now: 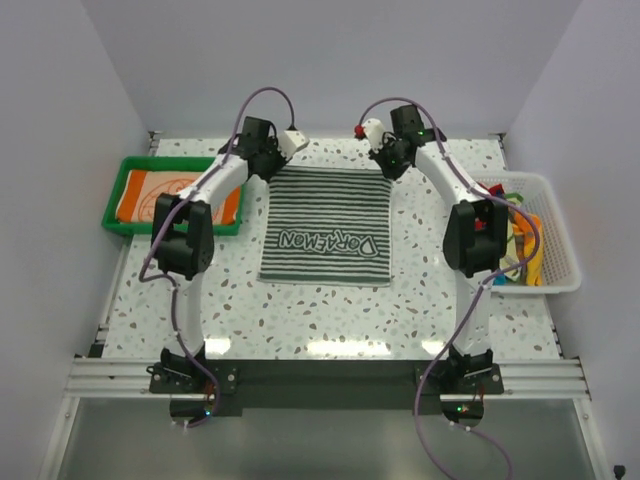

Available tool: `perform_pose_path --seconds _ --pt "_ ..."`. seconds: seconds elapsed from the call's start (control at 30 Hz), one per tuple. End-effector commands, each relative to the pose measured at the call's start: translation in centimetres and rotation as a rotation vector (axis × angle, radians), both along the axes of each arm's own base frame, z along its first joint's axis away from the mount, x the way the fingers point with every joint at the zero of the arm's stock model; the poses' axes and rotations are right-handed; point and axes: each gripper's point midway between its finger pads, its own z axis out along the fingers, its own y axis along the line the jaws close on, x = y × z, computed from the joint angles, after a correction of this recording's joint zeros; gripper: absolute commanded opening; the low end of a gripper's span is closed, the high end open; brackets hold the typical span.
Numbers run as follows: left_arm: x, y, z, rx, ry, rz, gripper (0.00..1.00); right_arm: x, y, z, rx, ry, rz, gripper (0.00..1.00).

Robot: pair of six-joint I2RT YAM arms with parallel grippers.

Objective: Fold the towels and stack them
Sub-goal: Fold the towel

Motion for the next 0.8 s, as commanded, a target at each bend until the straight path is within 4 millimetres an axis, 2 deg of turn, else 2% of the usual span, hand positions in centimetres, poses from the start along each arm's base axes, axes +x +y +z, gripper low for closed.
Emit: perform_pose_path --seconds 0.0,0.03,0.07,0.1,0.13,0.17,0.23,0.33,0.37,0.43,0.47,0.5,0.53,0.57,0.6,0.67,0.77 --pt "-1.6 0.5 4.4 -0.028 -0.082 0.048 0.00 -1.9 0.0 2.8 0.002 -0.042 -0.037 0.00" --pt "-2.3 0.5 4.4 -0.036 -0.071 0.057 0.00 -3.2 -0.1 2.7 0.009 -0.021 -0.046 0.00" --pt "-3.6 0.7 3.3 -0.031 -0.034 0.067 0.00 -3.8 -0.2 2.5 0.009 -0.010 -0.055 0.00" --pt "-4.5 0.4 4.1 -0.050 -0.031 0.076 0.00 -4.4 -0.1 2.4 0.013 -0.001 -0.060 0.00" --pt "-5.2 0.4 4.0 -0.058 -0.019 0.087 0.00 -5.6 -0.4 2.3 0.018 0.016 -0.074 0.00" --pt "-6.2 0.6 3.1 -0.054 0.011 0.110 0.00 -6.2 -0.6 2.1 0.019 0.027 -0.084 0.00" --pt "-7.7 0.3 3.5 -0.099 0.045 0.158 0.00 -7.9 -0.8 2.0 0.025 0.057 -0.099 0.00" --pt "-10.5 0.1 2.5 -0.149 0.150 0.248 0.00 -10.2 -1.0 1.3 0.029 0.121 -0.140 0.00" --pt "-11.6 0.6 1.6 -0.142 0.189 0.294 0.00 -11.0 -1.0 1.7 0.035 0.128 -0.154 0.00" --pt "-13.3 0.7 1.5 -0.178 0.234 0.354 0.00 -12.6 -1.2 1.1 0.048 0.172 -0.207 0.00" --pt "-14.6 1.3 0.1 -0.165 0.270 0.383 0.00 -13.4 -1.1 0.9 0.055 0.189 -0.222 0.00" --pt "-15.3 1.3 0.6 -0.180 0.268 0.390 0.00 -13.9 -1.1 1.3 0.061 0.183 -0.235 0.00" --pt "-16.1 1.5 0.4 -0.176 0.274 0.395 0.00 -14.9 -1.4 0.5 0.057 0.210 -0.264 0.00" --pt "-17.3 1.8 -0.7 -0.165 0.294 0.406 0.00 -15.2 -1.4 0.4 0.060 0.208 -0.279 0.00" --pt "-17.8 1.9 -0.1 -0.182 0.285 0.417 0.00 -15.7 -1.4 0.6 0.065 0.208 -0.289 0.00" --pt "-19.1 2.0 -0.9 -0.177 0.303 0.422 0.00 -16.6 -1.1 0.4 0.075 0.225 -0.323 0.00" --pt "-20.0 2.0 -0.8 -0.186 0.303 0.431 0.00 -17.8 -0.9 -0.1 0.082 0.244 -0.363 0.00"
